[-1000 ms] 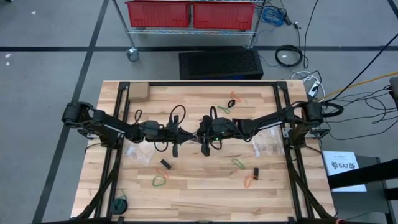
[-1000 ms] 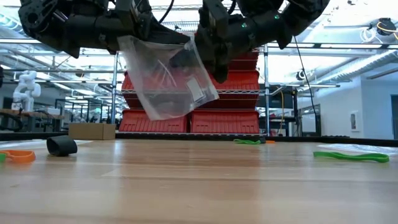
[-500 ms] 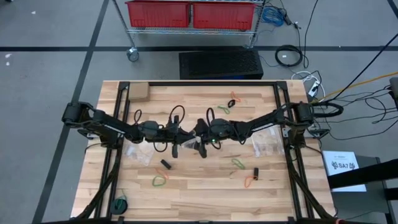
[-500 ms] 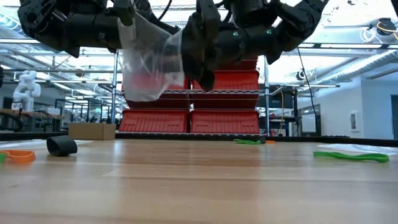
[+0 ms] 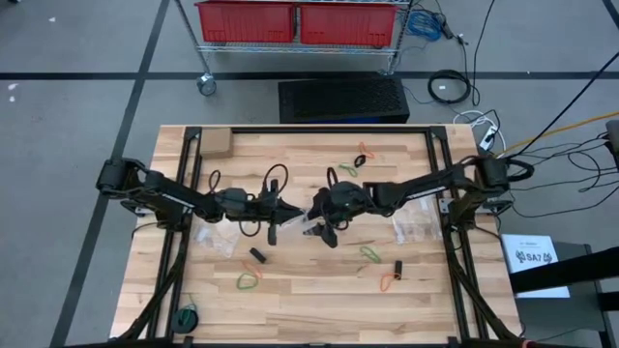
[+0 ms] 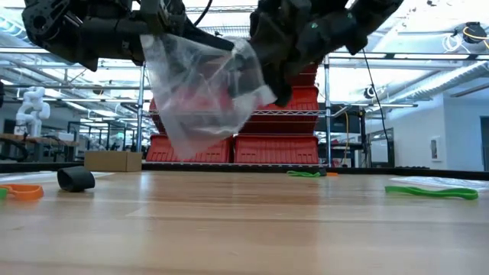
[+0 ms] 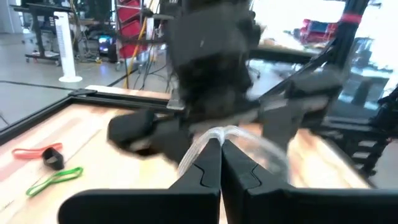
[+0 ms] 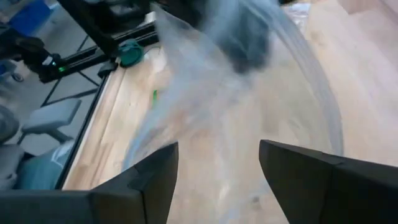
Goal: Sort rubber bands
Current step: Open the top left transparent zip bag
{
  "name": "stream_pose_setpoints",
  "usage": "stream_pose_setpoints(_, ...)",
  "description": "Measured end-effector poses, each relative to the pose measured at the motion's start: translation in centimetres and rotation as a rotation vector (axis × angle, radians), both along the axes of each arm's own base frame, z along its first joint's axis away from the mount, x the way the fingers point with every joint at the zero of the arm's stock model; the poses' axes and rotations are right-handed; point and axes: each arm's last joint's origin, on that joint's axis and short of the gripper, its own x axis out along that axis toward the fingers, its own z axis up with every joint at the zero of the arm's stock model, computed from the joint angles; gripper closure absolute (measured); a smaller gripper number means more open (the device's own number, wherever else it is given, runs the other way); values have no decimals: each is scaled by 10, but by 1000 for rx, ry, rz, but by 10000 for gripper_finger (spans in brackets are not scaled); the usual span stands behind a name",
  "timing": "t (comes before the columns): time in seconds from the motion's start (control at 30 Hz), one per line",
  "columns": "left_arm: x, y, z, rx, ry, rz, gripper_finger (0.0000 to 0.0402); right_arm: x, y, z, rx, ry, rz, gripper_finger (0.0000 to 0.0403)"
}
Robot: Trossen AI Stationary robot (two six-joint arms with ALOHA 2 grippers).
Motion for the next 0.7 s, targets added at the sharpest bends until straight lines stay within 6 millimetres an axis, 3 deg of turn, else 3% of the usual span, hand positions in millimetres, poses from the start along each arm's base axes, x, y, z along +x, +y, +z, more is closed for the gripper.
stream_pose_setpoints(0.4, 0, 1, -7, 20, 75, 44, 402, -23, -2, 30, -86, 14, -18, 139)
stream_pose_setpoints(0.7, 0, 0, -9, 56, 90, -12, 402, -26, -2, 33, -92, 15, -14, 115)
